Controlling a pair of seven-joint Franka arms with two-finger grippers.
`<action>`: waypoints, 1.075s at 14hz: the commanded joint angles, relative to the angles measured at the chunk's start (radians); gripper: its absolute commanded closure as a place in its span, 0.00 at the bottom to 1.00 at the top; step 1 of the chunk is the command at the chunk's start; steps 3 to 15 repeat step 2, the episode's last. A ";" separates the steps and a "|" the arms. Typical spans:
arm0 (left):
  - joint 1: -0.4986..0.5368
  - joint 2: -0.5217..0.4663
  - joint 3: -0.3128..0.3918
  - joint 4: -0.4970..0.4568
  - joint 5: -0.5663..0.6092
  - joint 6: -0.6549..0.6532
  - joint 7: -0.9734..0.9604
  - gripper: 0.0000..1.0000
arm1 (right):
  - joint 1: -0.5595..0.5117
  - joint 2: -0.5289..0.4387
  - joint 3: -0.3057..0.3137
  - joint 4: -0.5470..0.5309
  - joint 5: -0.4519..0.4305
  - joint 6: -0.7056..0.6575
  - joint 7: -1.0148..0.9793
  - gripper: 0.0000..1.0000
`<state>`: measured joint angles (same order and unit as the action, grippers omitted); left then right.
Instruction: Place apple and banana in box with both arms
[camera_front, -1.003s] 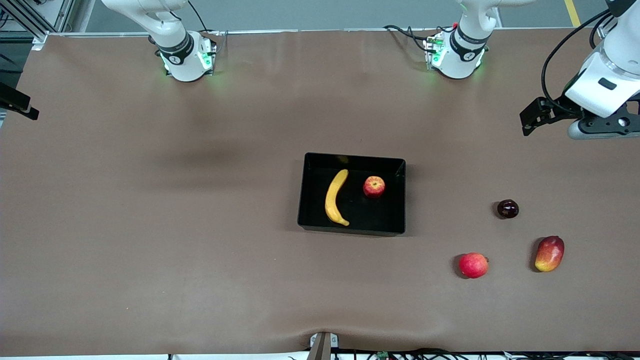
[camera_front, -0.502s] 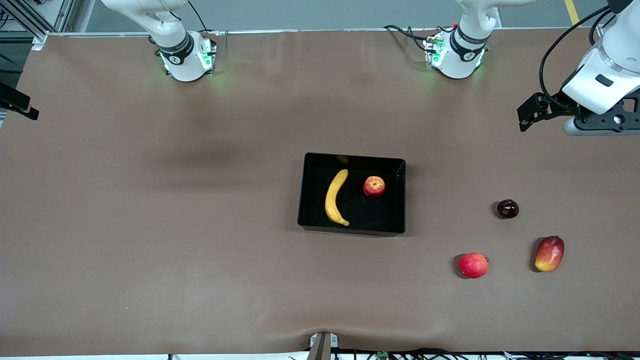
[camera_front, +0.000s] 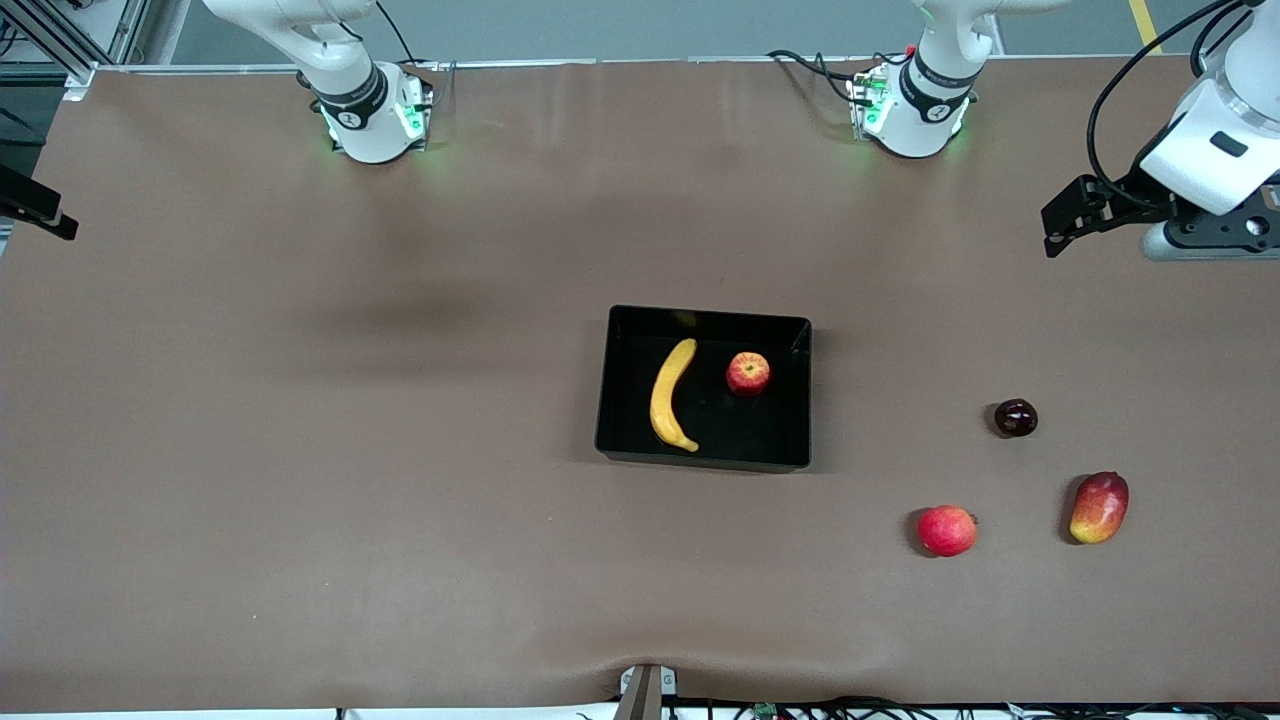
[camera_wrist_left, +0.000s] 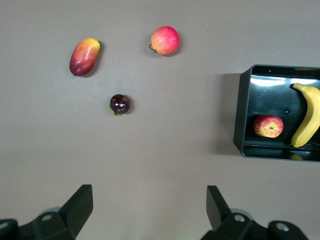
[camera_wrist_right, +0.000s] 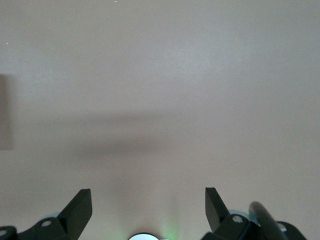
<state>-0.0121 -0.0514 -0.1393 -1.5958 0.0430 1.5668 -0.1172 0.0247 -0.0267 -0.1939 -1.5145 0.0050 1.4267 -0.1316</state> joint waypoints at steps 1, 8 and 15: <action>-0.002 0.002 0.006 0.020 -0.022 -0.030 0.013 0.00 | -0.015 0.005 0.010 0.010 0.007 -0.005 0.003 0.00; -0.002 0.002 0.006 0.020 -0.022 -0.030 0.013 0.00 | -0.015 0.005 0.010 0.010 0.007 -0.003 0.003 0.00; -0.002 0.002 0.006 0.020 -0.022 -0.030 0.013 0.00 | -0.015 0.005 0.010 0.010 0.007 -0.003 0.003 0.00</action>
